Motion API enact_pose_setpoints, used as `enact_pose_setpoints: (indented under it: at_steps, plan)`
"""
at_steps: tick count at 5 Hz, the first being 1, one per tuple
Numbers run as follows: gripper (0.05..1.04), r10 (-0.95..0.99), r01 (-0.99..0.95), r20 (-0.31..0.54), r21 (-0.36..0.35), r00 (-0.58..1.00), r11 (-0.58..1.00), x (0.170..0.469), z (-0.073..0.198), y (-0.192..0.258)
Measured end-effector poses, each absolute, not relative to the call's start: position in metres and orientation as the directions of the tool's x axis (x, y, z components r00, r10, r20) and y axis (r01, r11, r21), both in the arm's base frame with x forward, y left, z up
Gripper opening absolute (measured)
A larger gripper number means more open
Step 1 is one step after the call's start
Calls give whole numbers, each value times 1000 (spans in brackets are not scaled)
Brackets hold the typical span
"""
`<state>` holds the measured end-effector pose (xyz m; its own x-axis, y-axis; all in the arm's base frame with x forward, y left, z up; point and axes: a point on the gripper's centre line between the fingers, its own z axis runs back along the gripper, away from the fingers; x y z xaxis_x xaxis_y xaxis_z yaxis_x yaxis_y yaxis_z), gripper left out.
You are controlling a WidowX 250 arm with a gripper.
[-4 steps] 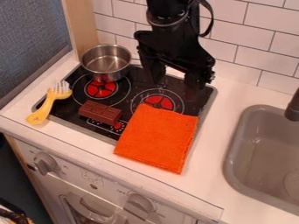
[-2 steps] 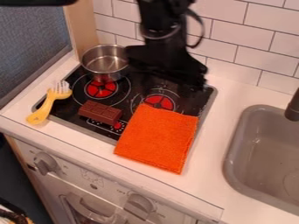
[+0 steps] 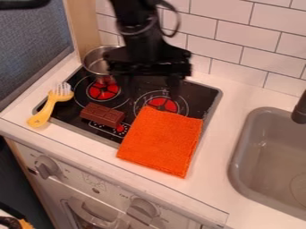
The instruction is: Put the chocolate bar on top of the orange cloth
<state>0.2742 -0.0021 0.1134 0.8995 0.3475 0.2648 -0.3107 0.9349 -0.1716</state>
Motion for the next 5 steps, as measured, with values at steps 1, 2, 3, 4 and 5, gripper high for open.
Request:
enact_pose_setpoints:
  at_steps: [1, 2, 3, 4, 5]
  plan:
    - [999, 549, -524, 274, -165, 789, 836, 273, 118, 14]
    - [999, 730, -720, 281, -159, 623, 675, 276, 122, 36]
    - [999, 831, -849, 297, -108, 469, 518, 274, 113, 54]
    - [999, 886, -918, 305, -79, 349, 389, 275, 100, 65]
    - [999, 925, -963, 305, -73, 227, 260, 269, 88, 76]
